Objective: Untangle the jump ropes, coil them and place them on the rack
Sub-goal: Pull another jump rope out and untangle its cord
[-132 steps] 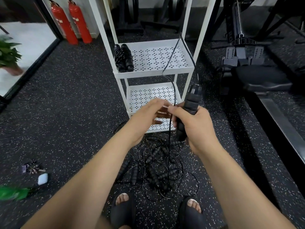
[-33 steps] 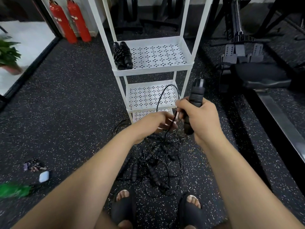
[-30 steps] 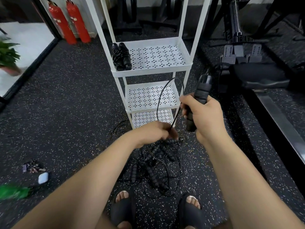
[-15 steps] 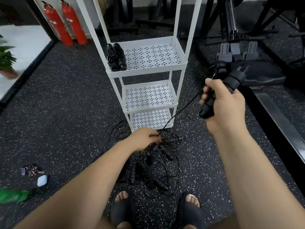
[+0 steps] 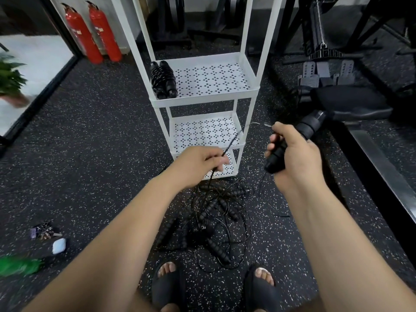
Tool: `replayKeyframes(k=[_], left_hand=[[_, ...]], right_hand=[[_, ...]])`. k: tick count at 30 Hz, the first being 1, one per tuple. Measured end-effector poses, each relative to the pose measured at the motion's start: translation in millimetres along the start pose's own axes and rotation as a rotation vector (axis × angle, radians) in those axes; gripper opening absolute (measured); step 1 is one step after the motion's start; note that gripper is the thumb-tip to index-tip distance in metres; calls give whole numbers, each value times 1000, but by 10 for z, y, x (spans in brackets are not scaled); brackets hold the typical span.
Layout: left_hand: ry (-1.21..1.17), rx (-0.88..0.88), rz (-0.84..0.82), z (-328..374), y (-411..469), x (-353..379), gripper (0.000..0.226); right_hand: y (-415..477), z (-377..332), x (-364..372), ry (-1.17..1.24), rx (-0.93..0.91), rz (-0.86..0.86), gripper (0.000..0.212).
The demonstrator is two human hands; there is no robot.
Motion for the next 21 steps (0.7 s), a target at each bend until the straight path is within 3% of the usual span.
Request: replayKeyframes(k=[10, 21], left_hand=[[-151, 97, 202, 487, -164, -400, 25], [-66, 137, 140, 514, -160, -365, 18]], right_hand=[[-198, 473, 161, -237, 119, -163, 21], [-271, 292, 316, -176, -1, -193, 13]])
Point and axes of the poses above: each hand's wrist, its own y-axis towards the middle knuckle, its own x-axis out of the palm, z = x × y, the point moved 7 cm from there along y, towards the middle knuckle, and after that the axes turned 12 degrees about y, right-handed, at the moved point
